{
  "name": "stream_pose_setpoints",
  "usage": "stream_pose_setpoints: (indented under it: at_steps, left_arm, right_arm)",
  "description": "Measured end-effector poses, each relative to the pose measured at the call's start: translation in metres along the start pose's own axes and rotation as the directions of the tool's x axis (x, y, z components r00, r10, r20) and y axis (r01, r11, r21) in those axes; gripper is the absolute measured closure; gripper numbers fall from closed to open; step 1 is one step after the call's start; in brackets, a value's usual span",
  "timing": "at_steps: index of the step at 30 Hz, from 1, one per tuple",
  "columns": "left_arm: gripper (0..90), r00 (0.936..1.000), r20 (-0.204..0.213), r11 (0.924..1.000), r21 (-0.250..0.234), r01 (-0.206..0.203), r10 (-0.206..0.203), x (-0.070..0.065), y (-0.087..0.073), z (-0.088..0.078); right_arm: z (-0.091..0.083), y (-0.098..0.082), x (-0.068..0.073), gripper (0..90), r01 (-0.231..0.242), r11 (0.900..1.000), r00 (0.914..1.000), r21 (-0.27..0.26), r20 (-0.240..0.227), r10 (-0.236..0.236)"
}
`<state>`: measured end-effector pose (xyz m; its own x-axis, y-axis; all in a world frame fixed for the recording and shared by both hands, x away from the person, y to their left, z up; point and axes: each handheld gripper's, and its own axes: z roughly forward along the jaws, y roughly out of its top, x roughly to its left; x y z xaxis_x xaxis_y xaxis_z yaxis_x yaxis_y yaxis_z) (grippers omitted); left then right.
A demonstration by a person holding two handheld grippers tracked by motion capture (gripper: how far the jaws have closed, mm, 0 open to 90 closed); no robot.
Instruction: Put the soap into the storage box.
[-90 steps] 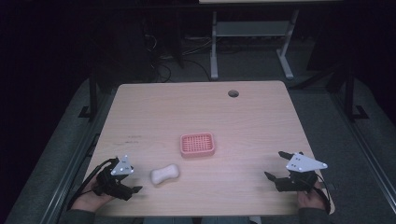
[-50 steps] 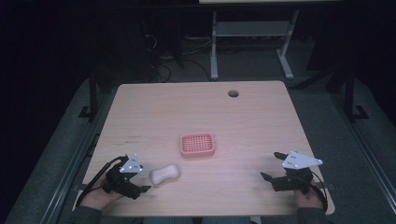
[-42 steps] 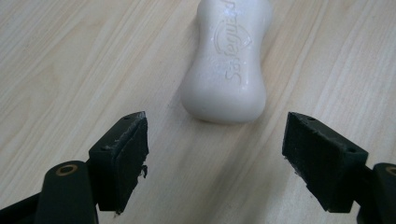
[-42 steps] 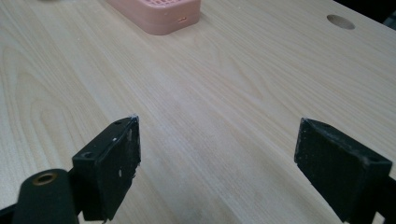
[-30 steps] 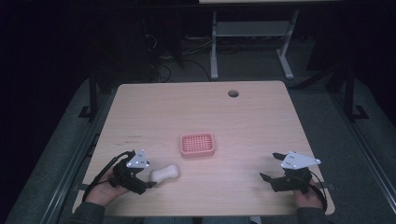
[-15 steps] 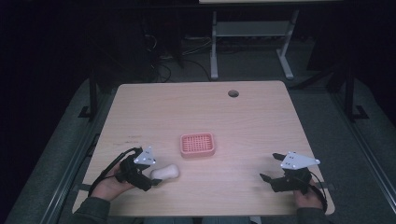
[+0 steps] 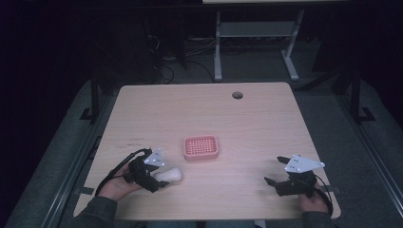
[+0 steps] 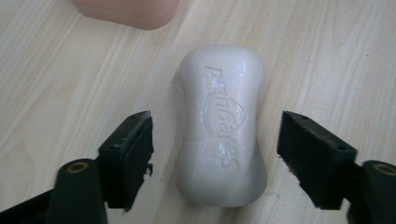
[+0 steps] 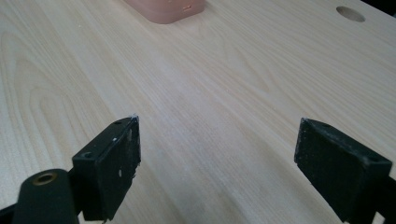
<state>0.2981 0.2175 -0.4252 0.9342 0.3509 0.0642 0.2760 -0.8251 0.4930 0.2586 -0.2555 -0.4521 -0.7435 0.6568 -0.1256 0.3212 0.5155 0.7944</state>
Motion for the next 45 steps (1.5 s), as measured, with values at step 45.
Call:
stream_pose_setpoints:
  at_steps: [45]
  left_arm:
    - [47.5,0.998,0.061,0.9941,0.108,0.01,-0.017,0.004,0.011,0.026]
  right_arm:
    - [0.0,0.002,0.003,13.7,0.021,1.0,0.9997,-0.007,-0.014,-0.021]
